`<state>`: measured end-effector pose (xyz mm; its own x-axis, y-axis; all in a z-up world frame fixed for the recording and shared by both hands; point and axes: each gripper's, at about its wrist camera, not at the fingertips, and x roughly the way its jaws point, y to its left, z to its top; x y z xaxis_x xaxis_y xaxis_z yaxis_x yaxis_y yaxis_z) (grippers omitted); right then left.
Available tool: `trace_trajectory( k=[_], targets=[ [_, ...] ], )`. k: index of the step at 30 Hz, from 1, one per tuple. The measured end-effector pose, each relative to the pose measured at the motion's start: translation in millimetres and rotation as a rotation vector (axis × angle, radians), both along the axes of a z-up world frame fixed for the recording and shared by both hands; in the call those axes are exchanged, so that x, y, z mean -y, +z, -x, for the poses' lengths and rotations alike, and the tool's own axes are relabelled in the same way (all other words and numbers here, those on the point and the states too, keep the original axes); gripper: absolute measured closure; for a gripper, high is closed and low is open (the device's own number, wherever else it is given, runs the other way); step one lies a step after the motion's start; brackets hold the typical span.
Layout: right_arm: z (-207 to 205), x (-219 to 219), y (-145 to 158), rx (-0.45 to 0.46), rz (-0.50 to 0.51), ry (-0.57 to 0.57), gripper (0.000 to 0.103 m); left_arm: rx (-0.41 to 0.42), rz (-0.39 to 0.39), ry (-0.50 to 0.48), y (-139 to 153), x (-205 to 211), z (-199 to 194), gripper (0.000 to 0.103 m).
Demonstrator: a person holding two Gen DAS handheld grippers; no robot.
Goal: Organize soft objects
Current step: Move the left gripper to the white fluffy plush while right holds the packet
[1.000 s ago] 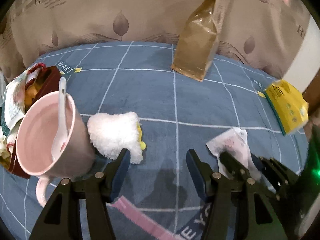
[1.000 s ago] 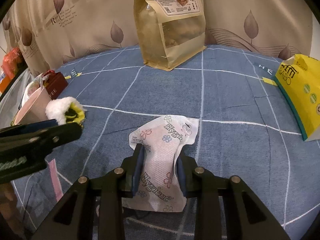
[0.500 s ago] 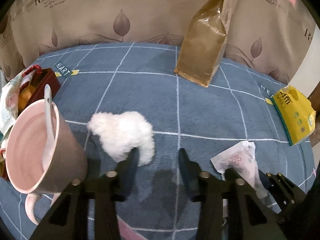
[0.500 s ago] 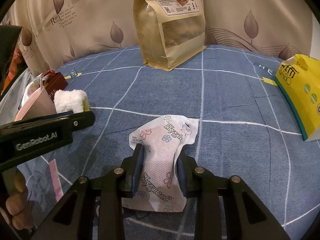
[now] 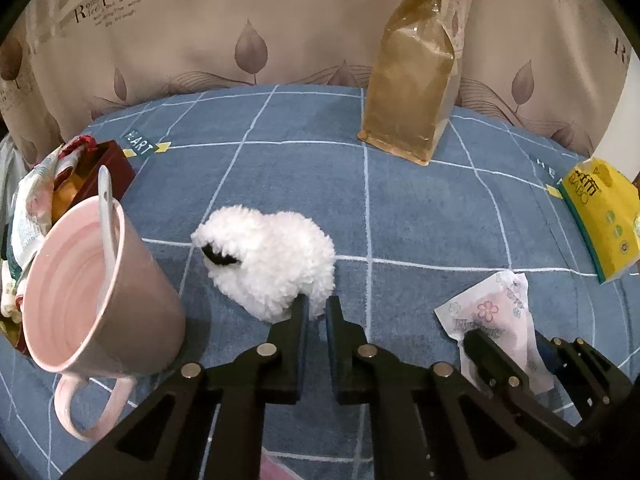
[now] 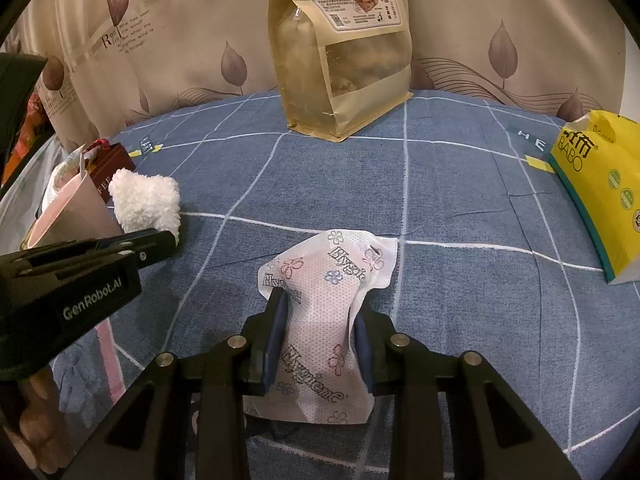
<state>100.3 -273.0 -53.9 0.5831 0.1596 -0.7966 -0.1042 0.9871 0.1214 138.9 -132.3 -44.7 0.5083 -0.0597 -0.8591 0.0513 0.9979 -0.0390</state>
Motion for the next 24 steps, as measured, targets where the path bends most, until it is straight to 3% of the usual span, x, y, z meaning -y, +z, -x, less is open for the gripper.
trace_trajectory(
  k=[4,9,18,24],
  targets=[
    [-0.2,-2.6,-0.2,0.000,0.013,0.002,0.073,0.011,-0.027,0.024,0.5,2.3,2.8,0.087],
    [-0.2,-5.4,-0.8,0.001,0.034,0.004,0.073,0.027,-0.014,0.049,2.4,-3.6,4.8,0.059],
    [-0.3,-7.2,-0.6,0.001,0.050,0.006,0.072,0.103,-0.028,0.137,16.6,-15.7,10.7,0.054],
    [-0.6,-7.2,-0.5,0.001,0.049,0.006,0.072,0.084,-0.059,0.180,8.6,-17.5,3.9,0.053]
  ],
)
